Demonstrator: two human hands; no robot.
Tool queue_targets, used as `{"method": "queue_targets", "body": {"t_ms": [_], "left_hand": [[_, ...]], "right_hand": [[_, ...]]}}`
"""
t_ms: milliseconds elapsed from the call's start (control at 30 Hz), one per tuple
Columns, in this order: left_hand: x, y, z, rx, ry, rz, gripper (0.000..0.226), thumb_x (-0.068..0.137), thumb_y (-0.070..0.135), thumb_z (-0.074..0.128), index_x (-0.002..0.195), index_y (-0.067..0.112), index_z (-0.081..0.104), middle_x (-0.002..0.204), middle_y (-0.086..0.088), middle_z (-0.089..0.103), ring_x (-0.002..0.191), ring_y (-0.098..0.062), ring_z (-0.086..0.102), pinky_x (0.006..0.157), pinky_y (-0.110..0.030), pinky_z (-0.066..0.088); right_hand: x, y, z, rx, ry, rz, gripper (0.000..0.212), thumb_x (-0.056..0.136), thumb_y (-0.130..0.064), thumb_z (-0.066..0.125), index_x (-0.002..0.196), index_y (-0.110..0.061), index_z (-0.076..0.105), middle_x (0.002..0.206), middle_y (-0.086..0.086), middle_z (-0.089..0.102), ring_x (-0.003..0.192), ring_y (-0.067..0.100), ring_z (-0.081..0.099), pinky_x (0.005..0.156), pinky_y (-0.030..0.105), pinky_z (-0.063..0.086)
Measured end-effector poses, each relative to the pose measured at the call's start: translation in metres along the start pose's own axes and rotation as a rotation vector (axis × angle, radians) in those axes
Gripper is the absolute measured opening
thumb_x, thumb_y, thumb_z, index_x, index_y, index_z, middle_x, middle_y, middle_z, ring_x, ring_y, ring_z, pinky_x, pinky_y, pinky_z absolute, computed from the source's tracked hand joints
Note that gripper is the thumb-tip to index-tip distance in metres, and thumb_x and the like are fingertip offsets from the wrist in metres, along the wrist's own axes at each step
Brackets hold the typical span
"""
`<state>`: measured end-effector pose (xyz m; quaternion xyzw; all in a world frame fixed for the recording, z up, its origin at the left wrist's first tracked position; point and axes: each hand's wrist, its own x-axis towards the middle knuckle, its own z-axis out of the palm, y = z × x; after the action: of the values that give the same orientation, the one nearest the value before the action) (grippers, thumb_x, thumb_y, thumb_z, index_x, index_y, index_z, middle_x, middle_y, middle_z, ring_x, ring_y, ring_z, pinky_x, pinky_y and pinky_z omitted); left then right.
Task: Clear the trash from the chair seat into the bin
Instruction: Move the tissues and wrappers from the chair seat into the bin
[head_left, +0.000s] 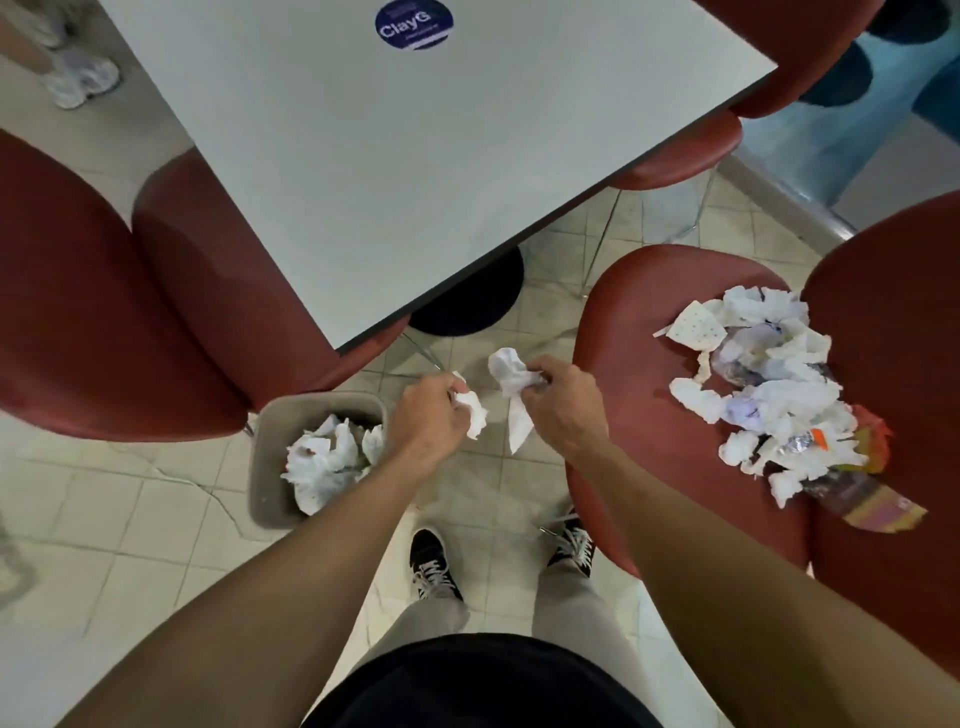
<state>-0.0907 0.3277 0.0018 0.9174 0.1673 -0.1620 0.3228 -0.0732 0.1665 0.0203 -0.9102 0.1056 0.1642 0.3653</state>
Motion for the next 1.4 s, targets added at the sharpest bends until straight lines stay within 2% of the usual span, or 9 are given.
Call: {"method": "queue_targets", "body": {"t_ms": [267, 433, 600, 700, 800, 1000, 1167, 1267, 1400], "left_hand": [[-0.025, -0.117, -0.041, -0.044, 0.049, -0.182, 0.021, 0.079, 0.016, 0.064, 0.094, 0.029, 0.07, 0.101, -0.001, 0.069, 0.094, -0.022, 0.062, 0.078, -0.032, 0.05], [-0.026, -0.168, -0.057, -0.044, 0.065, -0.316, 0.022, 0.076, 0.017, 0.063, 0.078, 0.039, 0.061, 0.092, -0.004, 0.066, 0.085, -0.025, 0.063, 0.07, -0.031, 0.051], [-0.018, -0.193, -0.068, -0.023, 0.093, -0.351, 0.039, 0.075, 0.016, 0.067, 0.11, 0.032, 0.066, 0.108, -0.003, 0.064, 0.099, -0.026, 0.061, 0.083, -0.034, 0.049], [-0.013, -0.198, -0.069, -0.021, 0.114, -0.344, 0.036, 0.075, 0.016, 0.068, 0.108, 0.028, 0.068, 0.113, -0.006, 0.062, 0.101, -0.027, 0.061, 0.085, -0.034, 0.049], [-0.011, -0.193, -0.068, -0.019, 0.09, -0.352, 0.027, 0.077, 0.021, 0.069, 0.104, 0.028, 0.068, 0.109, -0.004, 0.063, 0.099, -0.026, 0.061, 0.085, -0.034, 0.05], [0.001, -0.16, -0.05, -0.037, 0.013, -0.309, 0.018, 0.076, 0.028, 0.068, 0.092, 0.034, 0.065, 0.099, -0.004, 0.068, 0.089, -0.025, 0.064, 0.082, -0.038, 0.054], [0.017, -0.109, -0.024, -0.011, -0.014, -0.185, 0.009, 0.078, 0.022, 0.066, 0.084, 0.029, 0.068, 0.083, -0.002, 0.068, 0.078, -0.025, 0.065, 0.073, -0.03, 0.052], [0.027, -0.069, 0.001, 0.011, -0.069, -0.13, 0.019, 0.08, 0.022, 0.068, 0.098, 0.026, 0.069, 0.095, -0.001, 0.067, 0.087, -0.022, 0.062, 0.079, -0.03, 0.05], [0.038, -0.007, 0.042, 0.091, -0.126, 0.002, 0.025, 0.082, 0.024, 0.067, 0.107, 0.029, 0.066, 0.104, 0.0, 0.061, 0.095, -0.022, 0.06, 0.085, -0.035, 0.051]], "right_hand": [[-0.024, -0.052, 0.081, -0.036, -0.182, -0.059, 0.03, 0.085, -0.021, 0.056, 0.113, -0.02, 0.066, 0.092, -0.001, 0.069, 0.079, 0.016, 0.059, 0.066, 0.026, 0.041], [-0.031, -0.077, 0.126, -0.041, -0.254, -0.049, 0.034, 0.08, -0.021, 0.058, 0.112, -0.026, 0.067, 0.085, -0.005, 0.068, 0.079, 0.018, 0.061, 0.068, 0.027, 0.046], [-0.032, -0.1, 0.149, -0.068, -0.305, -0.116, 0.045, 0.086, -0.022, 0.064, 0.13, -0.026, 0.053, 0.11, -0.007, 0.062, 0.103, 0.016, 0.058, 0.08, 0.022, 0.037], [-0.027, -0.102, 0.155, -0.1, -0.283, -0.124, 0.049, 0.087, -0.024, 0.063, 0.134, -0.025, 0.048, 0.115, 0.005, 0.064, 0.105, 0.025, 0.06, 0.084, 0.027, 0.041], [-0.022, -0.09, 0.152, -0.054, -0.279, -0.09, 0.049, 0.086, -0.02, 0.062, 0.133, -0.024, 0.049, 0.121, 0.008, 0.062, 0.102, 0.028, 0.062, 0.089, 0.034, 0.049], [-0.009, -0.045, 0.111, -0.037, -0.253, 0.044, 0.051, 0.09, -0.019, 0.059, 0.139, -0.02, 0.044, 0.14, 0.01, 0.046, 0.12, 0.027, 0.052, 0.103, 0.041, 0.045], [0.009, 0.006, 0.059, -0.014, -0.171, 0.136, 0.051, 0.088, -0.014, 0.057, 0.137, -0.018, 0.045, 0.135, 0.011, 0.045, 0.108, 0.026, 0.057, 0.09, 0.031, 0.048], [0.02, 0.045, 0.022, 0.011, -0.119, 0.208, 0.054, 0.088, -0.014, 0.056, 0.14, -0.018, 0.043, 0.136, 0.011, 0.044, 0.113, 0.025, 0.054, 0.087, 0.024, 0.04], [0.03, 0.095, -0.022, 0.044, -0.042, 0.271, 0.053, 0.085, -0.015, 0.057, 0.137, -0.019, 0.045, 0.132, 0.013, 0.05, 0.116, 0.028, 0.052, 0.096, 0.031, 0.041]]}}
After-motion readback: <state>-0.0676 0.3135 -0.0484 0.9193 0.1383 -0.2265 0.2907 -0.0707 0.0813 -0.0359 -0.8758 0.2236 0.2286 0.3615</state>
